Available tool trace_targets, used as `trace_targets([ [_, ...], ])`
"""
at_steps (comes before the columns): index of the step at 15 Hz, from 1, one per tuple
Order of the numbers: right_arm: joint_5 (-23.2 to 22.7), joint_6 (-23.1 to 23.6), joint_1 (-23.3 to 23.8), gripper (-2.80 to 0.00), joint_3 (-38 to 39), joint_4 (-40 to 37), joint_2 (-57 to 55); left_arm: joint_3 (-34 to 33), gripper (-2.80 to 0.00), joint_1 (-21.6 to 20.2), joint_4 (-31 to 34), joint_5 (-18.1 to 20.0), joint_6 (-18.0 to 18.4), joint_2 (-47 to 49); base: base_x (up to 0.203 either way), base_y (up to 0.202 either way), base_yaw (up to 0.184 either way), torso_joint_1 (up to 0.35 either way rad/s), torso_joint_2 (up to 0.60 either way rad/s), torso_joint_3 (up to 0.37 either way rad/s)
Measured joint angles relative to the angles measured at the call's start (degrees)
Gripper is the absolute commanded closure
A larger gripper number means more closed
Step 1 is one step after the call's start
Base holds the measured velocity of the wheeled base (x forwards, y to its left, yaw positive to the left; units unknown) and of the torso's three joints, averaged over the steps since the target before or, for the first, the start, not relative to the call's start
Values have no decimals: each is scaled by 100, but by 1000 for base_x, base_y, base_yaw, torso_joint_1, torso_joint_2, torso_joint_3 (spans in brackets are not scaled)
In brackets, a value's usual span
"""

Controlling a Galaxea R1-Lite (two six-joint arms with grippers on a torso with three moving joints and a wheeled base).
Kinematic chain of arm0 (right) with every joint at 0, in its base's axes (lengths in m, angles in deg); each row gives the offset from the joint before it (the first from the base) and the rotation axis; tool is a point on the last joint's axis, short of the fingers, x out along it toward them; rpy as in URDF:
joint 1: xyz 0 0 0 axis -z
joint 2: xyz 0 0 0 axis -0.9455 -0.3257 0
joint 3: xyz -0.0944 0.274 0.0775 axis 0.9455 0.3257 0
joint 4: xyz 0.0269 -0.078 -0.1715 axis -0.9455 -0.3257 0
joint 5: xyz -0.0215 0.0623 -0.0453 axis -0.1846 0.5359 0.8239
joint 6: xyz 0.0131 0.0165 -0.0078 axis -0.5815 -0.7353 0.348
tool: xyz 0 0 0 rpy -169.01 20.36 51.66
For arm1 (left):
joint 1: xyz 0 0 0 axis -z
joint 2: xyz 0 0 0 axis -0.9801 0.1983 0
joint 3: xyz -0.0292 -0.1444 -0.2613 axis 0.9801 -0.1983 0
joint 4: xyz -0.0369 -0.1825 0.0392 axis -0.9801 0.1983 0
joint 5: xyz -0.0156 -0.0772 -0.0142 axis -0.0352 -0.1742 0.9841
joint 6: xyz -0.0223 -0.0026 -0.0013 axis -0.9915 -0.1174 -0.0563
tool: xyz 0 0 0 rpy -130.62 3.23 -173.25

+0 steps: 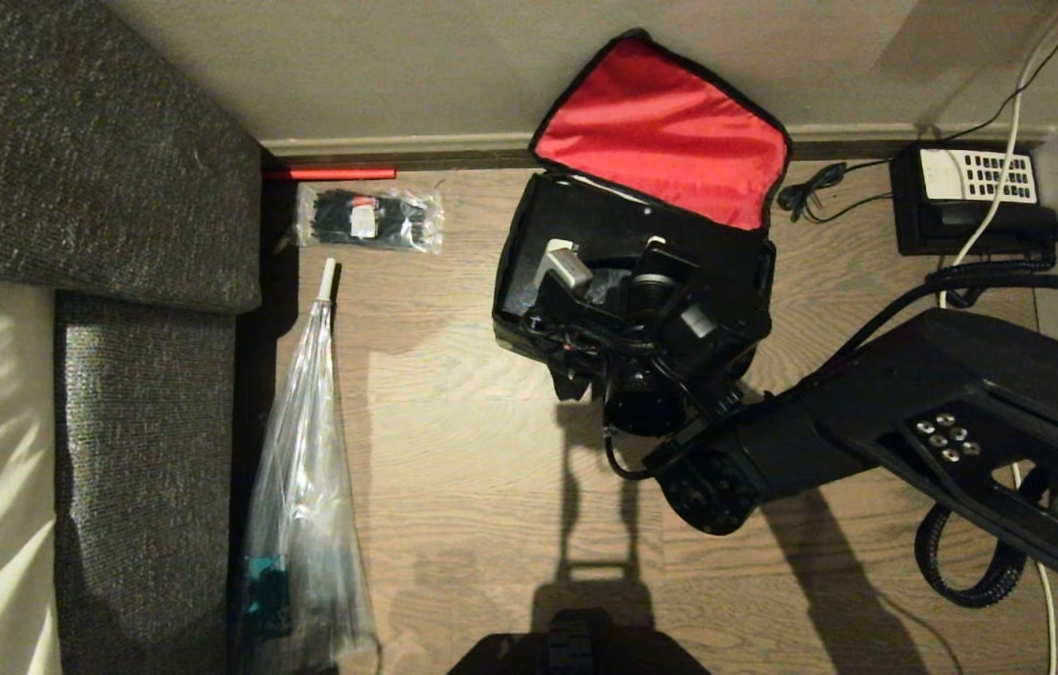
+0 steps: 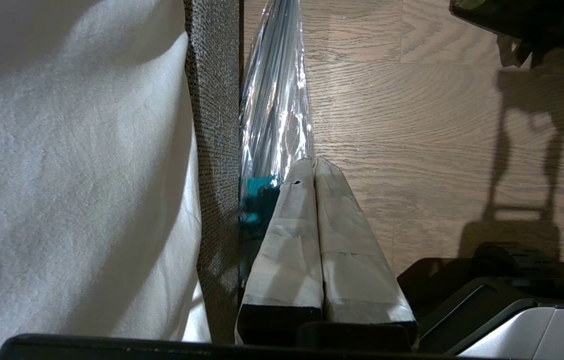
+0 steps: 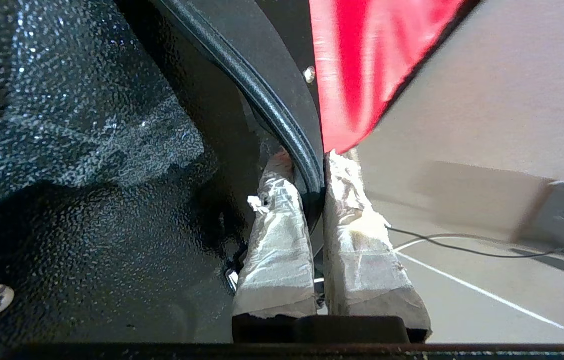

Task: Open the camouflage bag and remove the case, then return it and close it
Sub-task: Grip the handle

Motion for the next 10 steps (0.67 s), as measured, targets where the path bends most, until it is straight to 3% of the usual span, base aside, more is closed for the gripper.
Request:
trace_targets([
  [7, 4, -90, 109, 0, -89, 19, -356, 0, 0, 0, 0, 0, 4, 0, 0, 0, 0, 0, 0, 0],
  [10, 21, -356, 129, 0, -37, 25, -521, 0, 0, 0, -1, 0, 2, 0, 0, 0, 0, 0, 0, 0],
])
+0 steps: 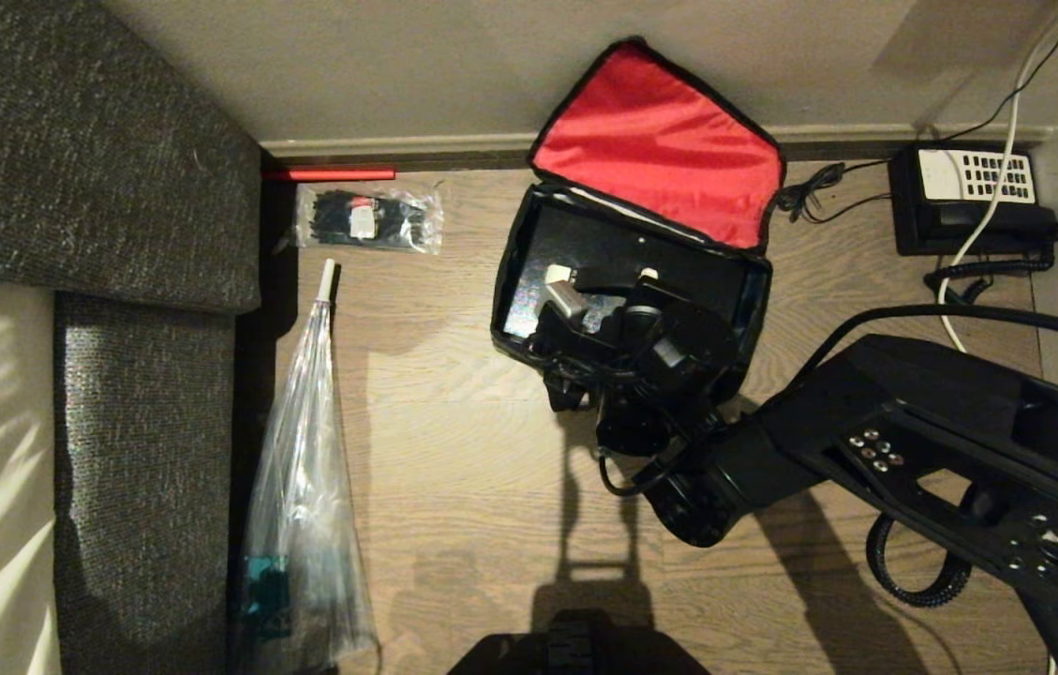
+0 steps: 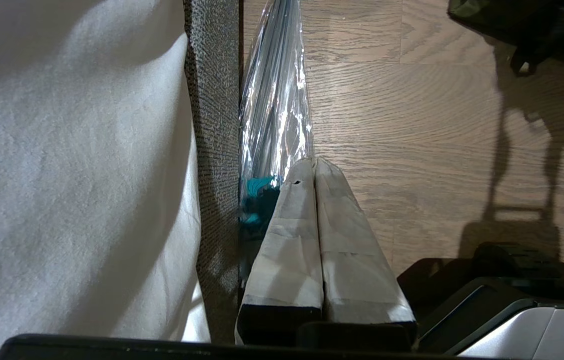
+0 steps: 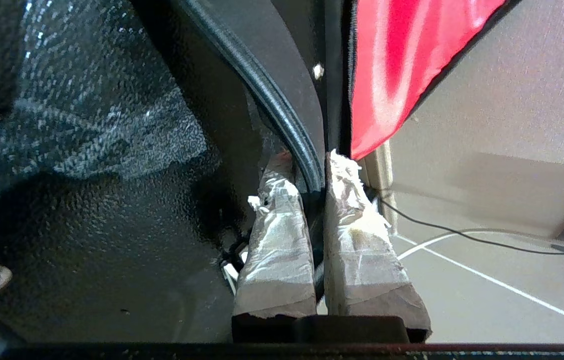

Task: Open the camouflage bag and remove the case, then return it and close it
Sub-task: Grip the handle

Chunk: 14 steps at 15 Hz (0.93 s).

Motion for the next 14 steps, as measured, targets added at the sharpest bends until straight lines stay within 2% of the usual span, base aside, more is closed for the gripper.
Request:
trace_targets([
  [3, -13, -26, -9, 0, -90, 13, -172, 0, 0, 0, 0, 0, 0, 0, 0, 0, 0, 0, 0, 0],
  [4, -13, -29, -9, -132, -101, 22, -219, 0, 0, 0, 1, 0, 0, 0, 0, 0, 0, 0, 0, 0],
  [5, -12, -22, -9, -280, -107, 24, -257, 0, 0, 0, 0, 0, -2, 0, 0, 0, 0, 0, 0, 0],
  [14, 62, -118, 4, -280, -99, 38, -741, 0, 0, 0, 1, 2, 0, 0, 0, 0, 0, 0, 0, 0],
])
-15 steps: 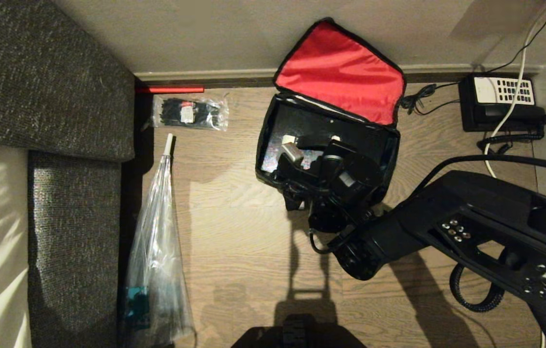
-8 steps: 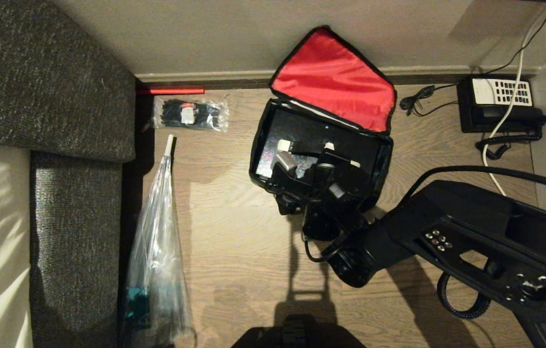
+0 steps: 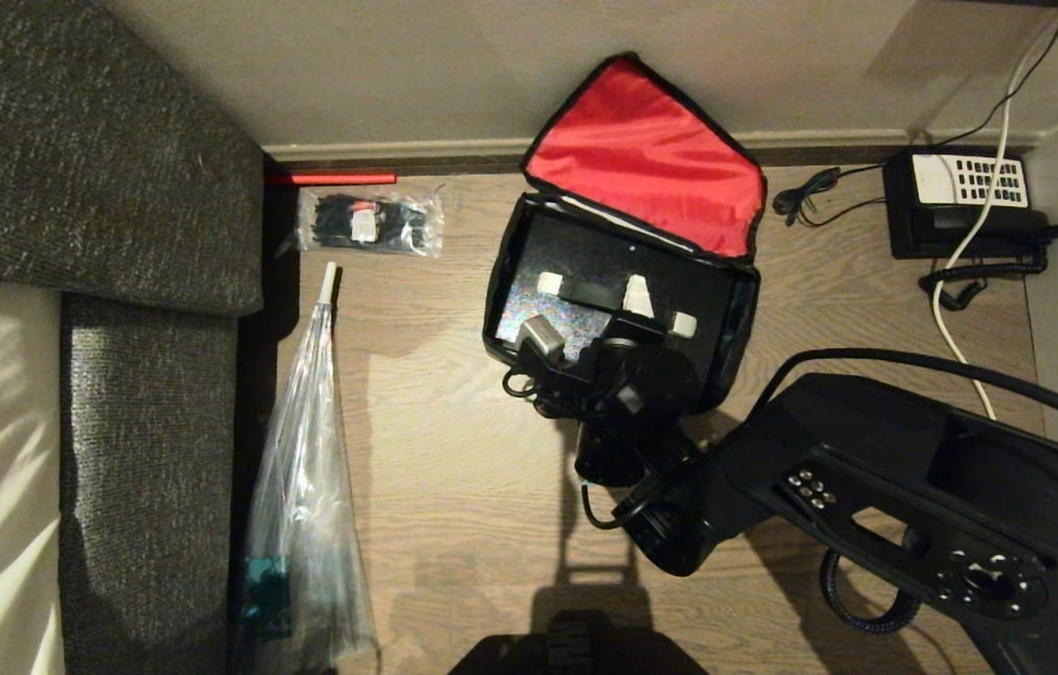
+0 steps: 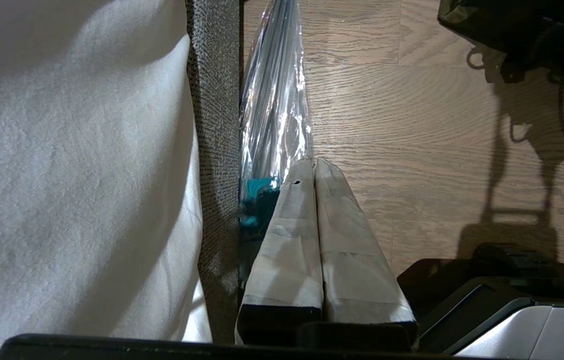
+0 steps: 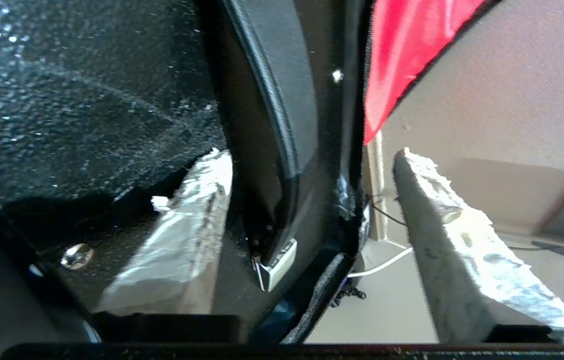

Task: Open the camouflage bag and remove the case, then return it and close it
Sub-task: Grip the handle

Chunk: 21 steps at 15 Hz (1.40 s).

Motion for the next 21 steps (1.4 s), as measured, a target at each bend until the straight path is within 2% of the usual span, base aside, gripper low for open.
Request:
trace_targets([
  [5, 32, 60, 139, -280, -332, -34, -209, 0, 0, 0, -1, -2, 0, 0, 0, 0, 0, 0, 0, 0],
  [12, -246, 535, 600, -280, -1089, -51, -420, 0, 0, 0, 0, -2, 0, 0, 0, 0, 0, 0, 0, 0],
  [16, -257, 613, 760, -280, -1334, -46, -504, 0, 0, -5, 0, -2, -1, 0, 0, 0, 0, 0, 0, 0],
  [17, -256, 600, 777, -121, -1348, -40, -523, 0, 0, -5, -4, -2, 0, 0, 0, 0, 0, 0, 0, 0],
  [18, -246, 593, 781, 0, -1326, -40, -533, 0, 0, 0, -1, -2, 0, 0, 0, 0, 0, 0, 0, 0],
  [21, -210, 555, 788, 0, -1265, -74, -557, 0, 0, 0, 0, 0, 0, 0, 0, 0, 0, 0, 0, 0],
])
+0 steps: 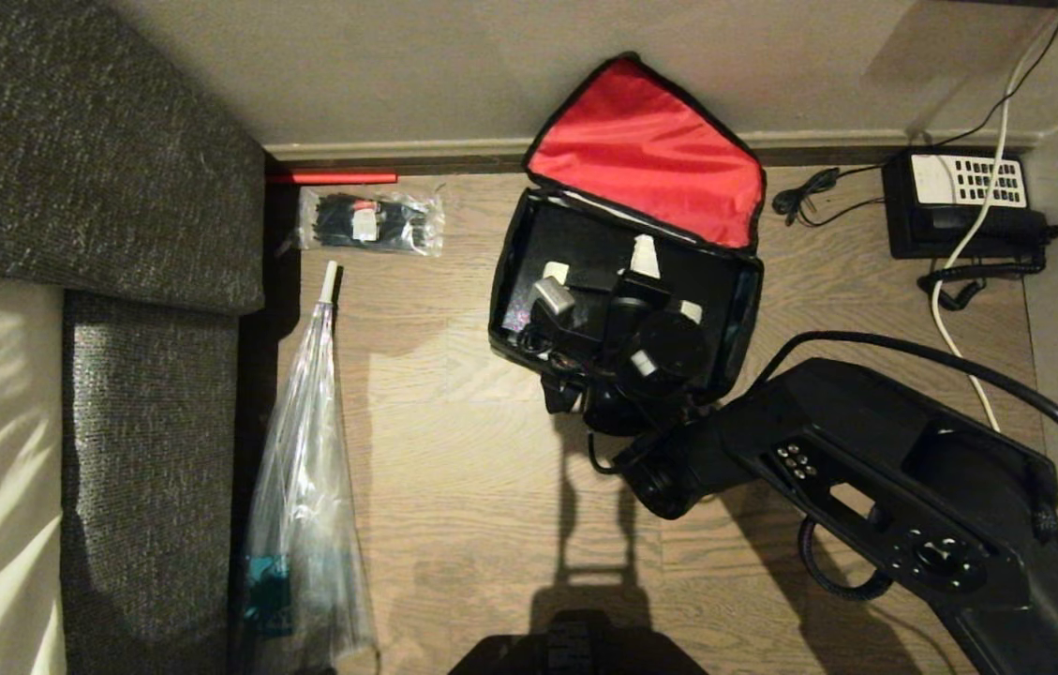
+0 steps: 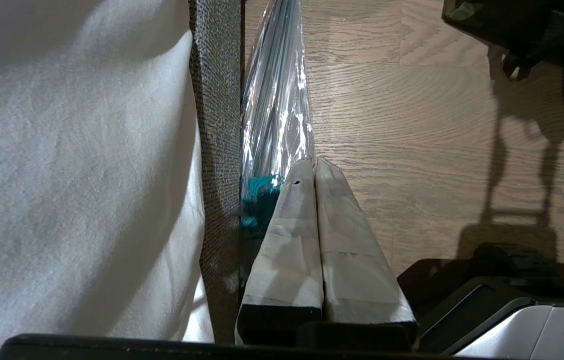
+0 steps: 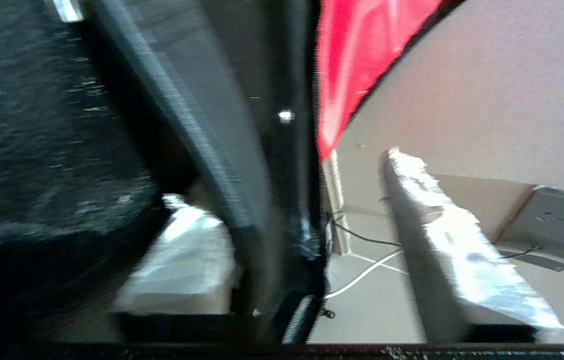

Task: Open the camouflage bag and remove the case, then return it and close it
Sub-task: Grip the handle

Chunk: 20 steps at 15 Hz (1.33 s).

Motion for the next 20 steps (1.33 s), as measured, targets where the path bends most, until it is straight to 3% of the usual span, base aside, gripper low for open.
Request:
trace_targets([
  [13, 161, -47, -303, 0, 373, -41, 485, 0, 0, 0, 0, -2, 2, 0, 0, 0, 0, 0, 0, 0],
  [20, 201, 653, -824, 0, 999, -30, 1668, 0, 0, 0, 1, -2, 0, 0, 0, 0, 0, 0, 0, 0],
])
